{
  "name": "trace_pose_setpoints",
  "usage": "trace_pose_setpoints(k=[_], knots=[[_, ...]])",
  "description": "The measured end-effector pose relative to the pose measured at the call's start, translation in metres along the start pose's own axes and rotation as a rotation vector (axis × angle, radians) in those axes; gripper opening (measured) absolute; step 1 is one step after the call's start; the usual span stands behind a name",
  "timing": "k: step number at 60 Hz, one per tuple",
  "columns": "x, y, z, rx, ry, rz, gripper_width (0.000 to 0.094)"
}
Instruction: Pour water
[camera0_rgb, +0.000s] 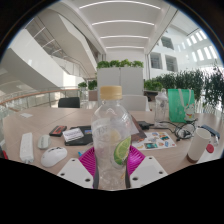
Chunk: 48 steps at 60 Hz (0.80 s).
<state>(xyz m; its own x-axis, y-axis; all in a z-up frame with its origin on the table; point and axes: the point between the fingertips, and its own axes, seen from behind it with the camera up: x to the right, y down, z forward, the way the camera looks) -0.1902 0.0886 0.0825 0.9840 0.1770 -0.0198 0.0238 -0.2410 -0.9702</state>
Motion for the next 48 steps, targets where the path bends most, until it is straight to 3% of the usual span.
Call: trace_pose_setpoints(k=[1,8,12,13,15,16,17,18,23,33,48], knots=[[0.0,-0.001,0.001,-0.004,-0.004,0.001,0.0316],[0.003,-0.001,-0.003,-0.073,-0.049,0.134,0.0332],[0.015,-0.023,-0.008,-0.063,-0.082,0.323,0.0333],[0.017,-0.03,-0.01,-0.066,-0.097,0.384,0.0297],[0.025,-0.044,-0.013,-0.069,-0.125,0.519,0.0333],[0.026,-0.054,-0.013,-0.067,-0.12,0.586,0.0297],[0.035,-0.058,-0.013,-0.059,-0.134,0.653,0.0332],[0.043,-0.064,-0.015,-0.056,-0.14,0.722,0.03],[0.086,-0.086,-0.019,-0.055,-0.135,1.027,0.0332],[0.152,-0.091,-0.017,-0.052,-0.173,1.519,0.033],[0.182,-0.123,-0.02,-0.03,-0.362,2.135,0.0329]])
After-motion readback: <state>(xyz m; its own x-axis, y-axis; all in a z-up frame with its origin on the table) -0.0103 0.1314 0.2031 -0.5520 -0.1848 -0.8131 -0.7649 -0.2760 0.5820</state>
